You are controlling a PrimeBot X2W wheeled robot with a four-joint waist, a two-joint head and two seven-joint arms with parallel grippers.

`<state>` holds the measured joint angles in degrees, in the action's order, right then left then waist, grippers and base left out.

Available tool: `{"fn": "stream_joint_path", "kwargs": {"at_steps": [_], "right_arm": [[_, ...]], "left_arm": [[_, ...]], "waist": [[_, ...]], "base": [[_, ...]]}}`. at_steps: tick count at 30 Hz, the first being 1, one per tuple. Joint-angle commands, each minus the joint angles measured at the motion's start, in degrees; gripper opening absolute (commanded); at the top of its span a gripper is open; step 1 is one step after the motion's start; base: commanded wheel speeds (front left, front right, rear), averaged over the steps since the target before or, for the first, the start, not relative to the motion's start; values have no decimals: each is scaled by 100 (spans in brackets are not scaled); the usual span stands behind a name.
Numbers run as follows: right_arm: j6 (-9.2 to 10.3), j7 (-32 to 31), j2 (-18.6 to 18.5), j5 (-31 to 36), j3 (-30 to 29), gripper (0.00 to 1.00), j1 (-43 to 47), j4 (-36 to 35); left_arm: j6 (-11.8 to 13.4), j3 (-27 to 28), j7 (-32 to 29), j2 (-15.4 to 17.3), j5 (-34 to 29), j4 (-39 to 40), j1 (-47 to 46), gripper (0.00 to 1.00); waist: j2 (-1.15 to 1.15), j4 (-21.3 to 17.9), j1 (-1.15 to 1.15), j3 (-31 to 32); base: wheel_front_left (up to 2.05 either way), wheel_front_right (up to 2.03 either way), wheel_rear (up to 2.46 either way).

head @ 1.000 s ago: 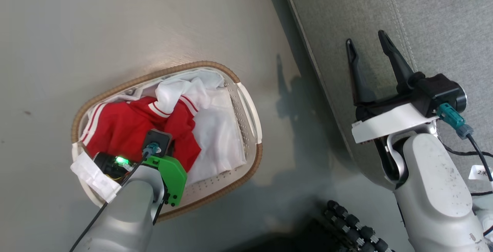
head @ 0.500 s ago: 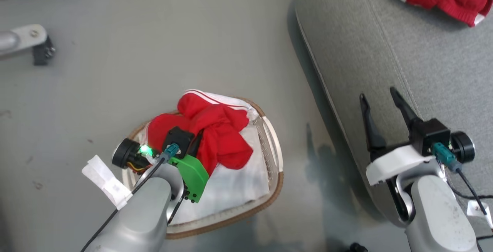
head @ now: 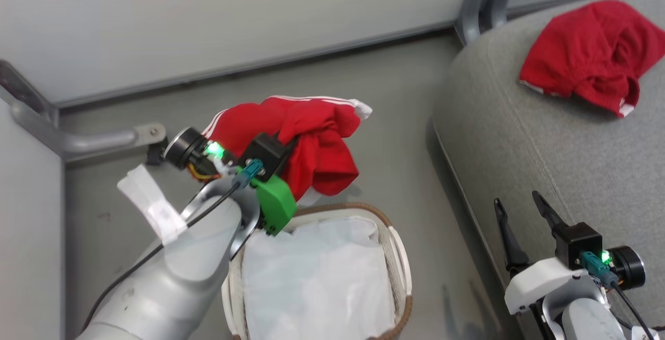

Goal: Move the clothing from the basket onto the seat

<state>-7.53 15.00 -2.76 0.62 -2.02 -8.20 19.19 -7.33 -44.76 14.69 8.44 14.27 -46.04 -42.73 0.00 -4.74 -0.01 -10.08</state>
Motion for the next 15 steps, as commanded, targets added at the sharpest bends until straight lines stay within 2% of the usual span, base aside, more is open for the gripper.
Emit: {"fn": "stream_joint_path", "kwargs": {"at_steps": [1, 6, 15], "right_arm": [[8, 28, -24, 52, 1, 100, 144, 18], [8, 28, -23, 21, 69, 100, 168, -37], [8, 28, -23, -45, 313, 100, 44, -51]], "left_arm": [[-18, -114, -9, 27, 104, 86, -205, 0], [-14, -489, -107, 123, 480, 356, -814, 0], [-6, -725, -138, 110, 957, 580, -1472, 0]], "waist": [[0, 469, 1, 931], [0, 506, 1, 1138], [0, 500, 1, 1260]], "base": [[0, 0, 0], [0, 0, 0], [0, 0, 0]]}}
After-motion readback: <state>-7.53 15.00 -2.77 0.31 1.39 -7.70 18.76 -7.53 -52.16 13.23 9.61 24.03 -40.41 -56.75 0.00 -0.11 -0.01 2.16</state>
